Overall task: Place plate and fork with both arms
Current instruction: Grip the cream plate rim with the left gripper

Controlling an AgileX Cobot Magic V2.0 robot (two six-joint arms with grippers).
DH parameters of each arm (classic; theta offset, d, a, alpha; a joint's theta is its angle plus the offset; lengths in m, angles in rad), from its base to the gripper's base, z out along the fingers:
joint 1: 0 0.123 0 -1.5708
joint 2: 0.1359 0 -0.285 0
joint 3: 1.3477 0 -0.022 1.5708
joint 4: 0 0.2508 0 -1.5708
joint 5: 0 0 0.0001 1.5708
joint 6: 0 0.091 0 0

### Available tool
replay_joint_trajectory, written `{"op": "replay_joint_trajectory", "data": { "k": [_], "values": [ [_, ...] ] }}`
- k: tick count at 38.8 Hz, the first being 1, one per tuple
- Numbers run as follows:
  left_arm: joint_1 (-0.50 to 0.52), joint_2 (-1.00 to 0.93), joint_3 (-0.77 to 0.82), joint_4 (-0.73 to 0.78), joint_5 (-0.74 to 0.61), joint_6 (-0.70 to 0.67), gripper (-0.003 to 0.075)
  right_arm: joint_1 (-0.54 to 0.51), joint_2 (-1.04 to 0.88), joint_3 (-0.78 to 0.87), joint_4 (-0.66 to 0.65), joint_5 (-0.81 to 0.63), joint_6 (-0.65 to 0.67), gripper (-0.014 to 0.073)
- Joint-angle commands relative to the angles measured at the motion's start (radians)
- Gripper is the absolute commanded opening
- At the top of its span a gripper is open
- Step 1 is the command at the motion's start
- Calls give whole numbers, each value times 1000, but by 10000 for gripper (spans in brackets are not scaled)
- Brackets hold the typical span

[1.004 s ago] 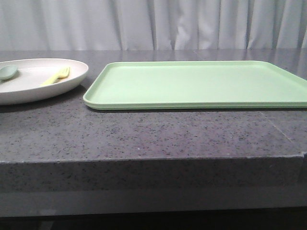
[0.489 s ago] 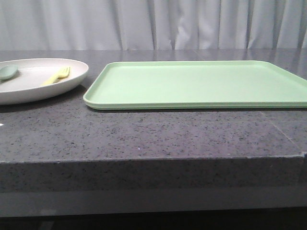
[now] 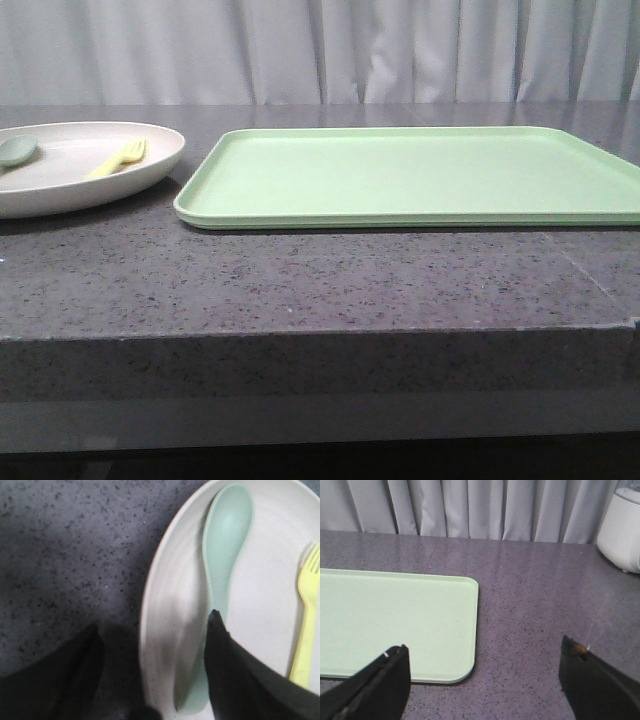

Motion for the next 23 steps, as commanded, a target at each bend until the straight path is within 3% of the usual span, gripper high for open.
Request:
{"op": "replay_joint_trajectory", "data": {
  "k": [1, 9, 23],
  "values": [
    [2, -33, -32, -41, -18, 5, 321, -6, 17, -35, -11, -78, -5, 624],
    [2, -33, -32, -41, -21, 5, 212, -6, 17, -35, -11, -78, -5, 624],
    [2, -33, -32, -41, -28, 5, 199, -6, 17, -35, -11, -78, -5, 624]
  ]
}}
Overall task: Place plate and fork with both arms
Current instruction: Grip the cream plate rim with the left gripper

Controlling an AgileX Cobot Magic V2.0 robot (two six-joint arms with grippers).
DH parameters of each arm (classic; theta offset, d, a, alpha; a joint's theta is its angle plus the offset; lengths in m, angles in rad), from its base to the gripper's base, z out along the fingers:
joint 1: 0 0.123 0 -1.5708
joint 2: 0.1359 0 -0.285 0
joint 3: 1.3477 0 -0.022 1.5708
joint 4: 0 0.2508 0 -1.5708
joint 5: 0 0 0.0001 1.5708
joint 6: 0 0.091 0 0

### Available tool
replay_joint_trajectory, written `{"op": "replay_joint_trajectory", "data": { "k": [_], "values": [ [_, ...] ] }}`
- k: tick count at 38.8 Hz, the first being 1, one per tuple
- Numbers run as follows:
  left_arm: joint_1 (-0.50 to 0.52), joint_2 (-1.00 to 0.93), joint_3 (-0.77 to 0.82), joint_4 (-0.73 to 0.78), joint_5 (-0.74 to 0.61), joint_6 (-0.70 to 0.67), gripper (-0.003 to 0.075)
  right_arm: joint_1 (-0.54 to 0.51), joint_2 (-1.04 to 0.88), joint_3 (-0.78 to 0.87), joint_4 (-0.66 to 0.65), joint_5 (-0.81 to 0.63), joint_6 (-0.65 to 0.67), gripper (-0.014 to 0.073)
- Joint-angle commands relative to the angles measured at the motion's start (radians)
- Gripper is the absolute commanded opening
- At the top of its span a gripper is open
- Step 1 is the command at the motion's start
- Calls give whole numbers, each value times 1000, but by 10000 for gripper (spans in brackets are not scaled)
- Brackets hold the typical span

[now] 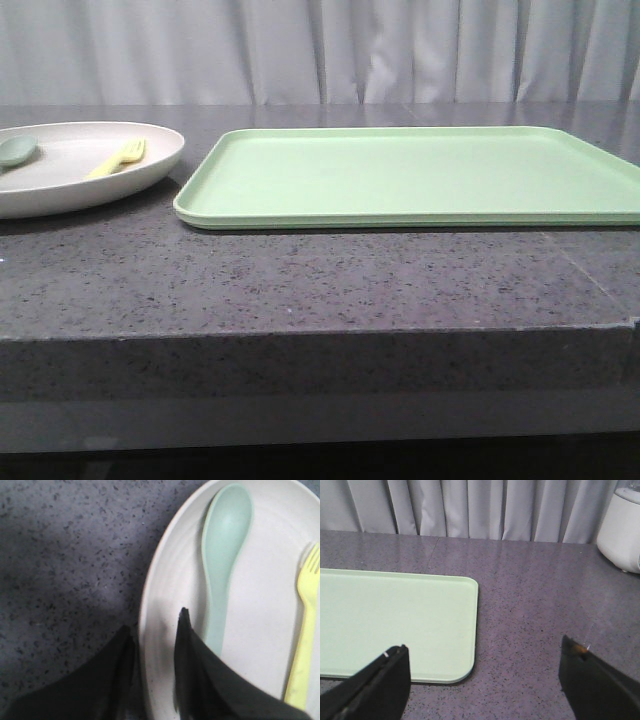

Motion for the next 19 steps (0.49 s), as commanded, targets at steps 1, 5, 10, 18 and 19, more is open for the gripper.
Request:
{"op": "replay_joint_trajectory", "data": {
  "k": [1, 5, 10, 18, 19],
  "values": [
    [2, -34, -31, -45, -28, 5, 199, -6, 17, -35, -11, -78, -5, 624],
    [2, -34, -31, -47, -15, 5, 197, -6, 17, -35, -11, -78, -5, 624],
    [2, -34, -31, -47, -10, 5, 148, -6, 17, -35, -11, -78, -5, 624],
    [2, -34, -31, -47, 12, 5, -12, -6, 17, -35, -11, -78, -5, 624],
    [2, -34, -31, -47, 12, 5, -18, -6, 17, -35, -11, -78, -5, 624]
  ]
}}
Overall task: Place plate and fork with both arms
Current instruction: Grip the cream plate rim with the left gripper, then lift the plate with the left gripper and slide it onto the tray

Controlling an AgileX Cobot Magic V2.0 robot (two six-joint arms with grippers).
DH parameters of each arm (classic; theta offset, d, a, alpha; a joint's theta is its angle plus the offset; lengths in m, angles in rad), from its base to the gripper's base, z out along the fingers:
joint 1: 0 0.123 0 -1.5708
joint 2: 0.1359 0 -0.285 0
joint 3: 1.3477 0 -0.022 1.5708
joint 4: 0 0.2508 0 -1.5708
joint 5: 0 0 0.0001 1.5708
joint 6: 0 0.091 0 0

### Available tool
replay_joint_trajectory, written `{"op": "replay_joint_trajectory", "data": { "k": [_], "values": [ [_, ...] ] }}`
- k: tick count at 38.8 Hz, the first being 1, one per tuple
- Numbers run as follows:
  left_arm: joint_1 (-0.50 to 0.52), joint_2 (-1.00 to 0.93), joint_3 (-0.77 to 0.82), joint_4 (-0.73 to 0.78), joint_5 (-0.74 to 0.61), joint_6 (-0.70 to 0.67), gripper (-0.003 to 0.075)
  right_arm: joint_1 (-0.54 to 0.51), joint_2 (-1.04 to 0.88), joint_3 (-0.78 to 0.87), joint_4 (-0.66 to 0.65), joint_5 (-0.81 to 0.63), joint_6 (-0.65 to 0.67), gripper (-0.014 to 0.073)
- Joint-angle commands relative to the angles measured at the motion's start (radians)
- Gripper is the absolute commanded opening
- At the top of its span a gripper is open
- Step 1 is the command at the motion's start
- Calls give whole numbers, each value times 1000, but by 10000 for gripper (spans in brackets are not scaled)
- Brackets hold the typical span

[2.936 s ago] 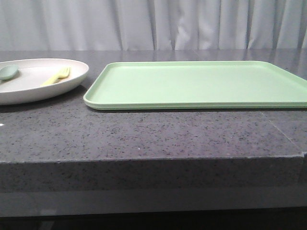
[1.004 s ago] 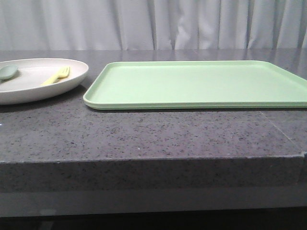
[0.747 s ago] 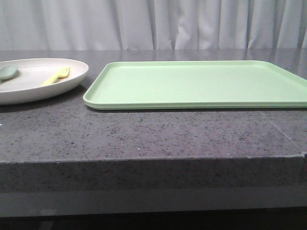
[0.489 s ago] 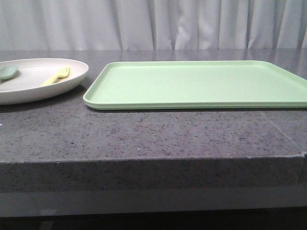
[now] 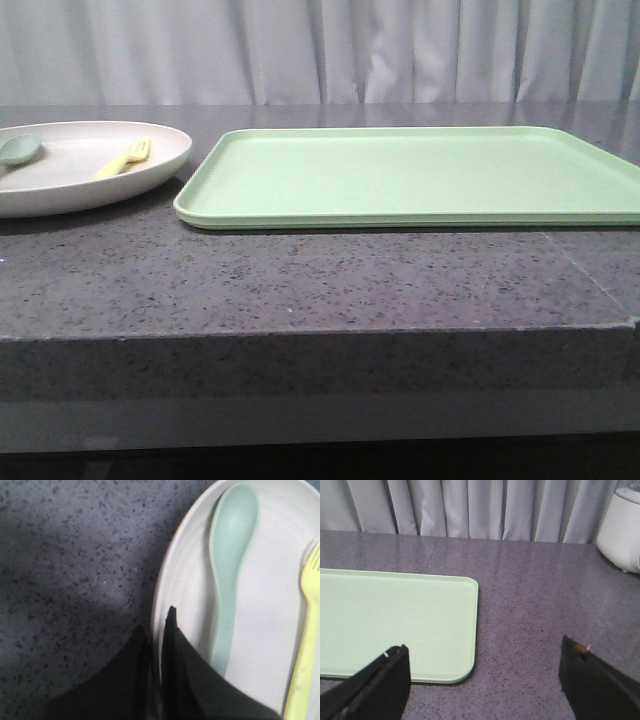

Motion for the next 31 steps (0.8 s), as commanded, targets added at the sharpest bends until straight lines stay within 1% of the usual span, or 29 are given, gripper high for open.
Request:
{"op": "replay_joint_trajectory", "data": {
  "k": [1, 10, 19, 25, 31],
  "values": [
    [2, -34, -31, -42, 0, 3, -18, -6, 17, -35, -11, -78, -5, 624],
    [2, -34, -31, -48, 0, 3, -18, -6, 17, -35, -11, -78, -5, 624],
    [-8, -40, -32, -169, 8, 0, -18, -6, 17, -35, -11, -78, -5, 624],
    [-57, -40, -32, -170, -3, -34, -18, -6, 17, -35, -11, -78, -5, 624],
    [-156, -40, -32, -153, -68, -102, -18, -6, 17, -35, -11, -78, -5, 624]
  ]
}}
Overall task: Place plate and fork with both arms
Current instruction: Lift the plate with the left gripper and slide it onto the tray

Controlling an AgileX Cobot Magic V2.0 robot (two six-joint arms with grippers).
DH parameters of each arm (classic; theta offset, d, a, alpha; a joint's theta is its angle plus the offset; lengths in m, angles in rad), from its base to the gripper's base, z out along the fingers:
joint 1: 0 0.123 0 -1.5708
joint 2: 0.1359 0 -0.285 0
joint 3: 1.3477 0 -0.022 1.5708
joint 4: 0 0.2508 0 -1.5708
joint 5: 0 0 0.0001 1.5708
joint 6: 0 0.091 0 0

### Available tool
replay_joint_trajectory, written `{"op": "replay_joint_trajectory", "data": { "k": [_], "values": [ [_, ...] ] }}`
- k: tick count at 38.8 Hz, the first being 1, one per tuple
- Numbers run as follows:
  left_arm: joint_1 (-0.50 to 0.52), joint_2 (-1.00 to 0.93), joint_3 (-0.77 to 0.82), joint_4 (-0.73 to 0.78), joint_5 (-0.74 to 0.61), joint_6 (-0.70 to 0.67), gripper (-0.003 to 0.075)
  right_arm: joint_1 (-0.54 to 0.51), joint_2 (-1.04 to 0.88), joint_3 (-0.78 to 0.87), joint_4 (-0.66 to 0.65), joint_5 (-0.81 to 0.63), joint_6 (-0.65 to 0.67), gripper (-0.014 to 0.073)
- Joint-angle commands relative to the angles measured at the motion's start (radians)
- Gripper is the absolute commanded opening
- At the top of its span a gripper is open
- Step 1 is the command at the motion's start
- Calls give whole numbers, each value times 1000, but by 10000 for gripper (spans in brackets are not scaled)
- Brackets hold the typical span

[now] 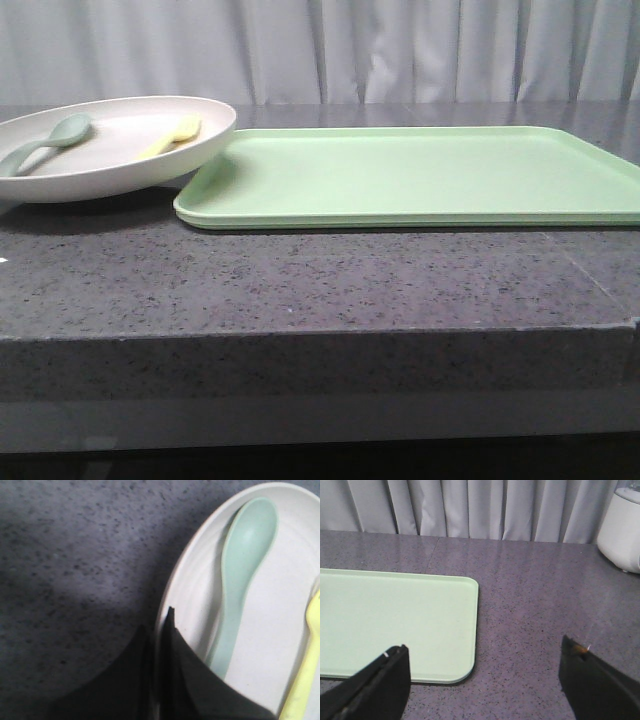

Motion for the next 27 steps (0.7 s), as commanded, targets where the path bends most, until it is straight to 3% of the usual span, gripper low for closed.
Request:
{"op": "replay_joint_trajectory", "data": {
  "k": [1, 7, 12, 21, 27],
  "values": [
    [-71, -41, -33, -50, -55, -60, -18, -6, 17, -35, -11, -78, -5, 624],
    [-199, -41, -73, 58, -132, -192, -18, -6, 17, -35, -11, -78, -5, 624],
    [-321, -41, -130, 198, -194, -378, -18, -6, 17, -35, -11, -78, -5, 624],
    [-465, -3, -196, 365, -249, -648, -18, -6, 17, -35, -11, -78, -5, 624],
    [-557, 48, -254, 559, -259, -881, -18, -6, 17, -35, -11, -78, -5, 624]
  ]
}}
